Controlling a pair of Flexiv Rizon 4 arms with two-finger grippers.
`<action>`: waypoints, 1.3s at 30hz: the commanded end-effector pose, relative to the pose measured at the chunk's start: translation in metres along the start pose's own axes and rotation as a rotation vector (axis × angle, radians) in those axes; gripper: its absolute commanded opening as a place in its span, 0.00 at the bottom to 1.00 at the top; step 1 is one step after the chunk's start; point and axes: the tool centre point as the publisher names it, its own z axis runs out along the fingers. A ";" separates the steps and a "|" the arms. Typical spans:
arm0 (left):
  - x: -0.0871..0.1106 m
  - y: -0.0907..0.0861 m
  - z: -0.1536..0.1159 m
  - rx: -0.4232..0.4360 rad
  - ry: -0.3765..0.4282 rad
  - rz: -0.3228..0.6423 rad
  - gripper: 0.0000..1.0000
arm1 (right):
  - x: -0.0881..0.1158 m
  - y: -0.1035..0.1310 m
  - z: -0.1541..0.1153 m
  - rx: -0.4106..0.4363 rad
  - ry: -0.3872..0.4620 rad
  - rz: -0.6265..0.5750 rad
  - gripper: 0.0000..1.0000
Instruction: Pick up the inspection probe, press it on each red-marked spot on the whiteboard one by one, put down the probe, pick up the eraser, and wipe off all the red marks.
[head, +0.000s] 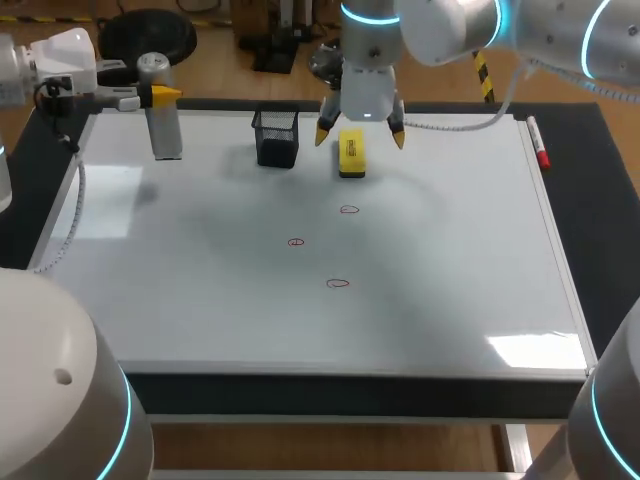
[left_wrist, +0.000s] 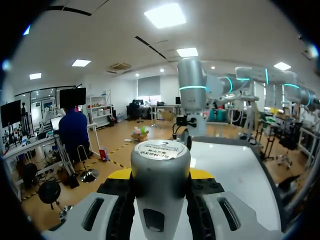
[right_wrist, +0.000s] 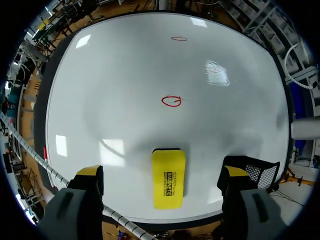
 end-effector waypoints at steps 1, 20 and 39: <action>0.000 -0.001 0.000 0.002 -0.002 0.002 0.00 | -0.005 -0.004 0.007 0.008 0.015 0.007 1.00; 0.000 -0.001 0.000 0.002 -0.002 0.002 0.00 | -0.008 -0.028 0.027 0.028 -0.002 0.028 1.00; 0.000 -0.001 0.000 0.002 -0.002 0.002 0.00 | -0.007 -0.035 0.037 0.006 0.025 -0.019 1.00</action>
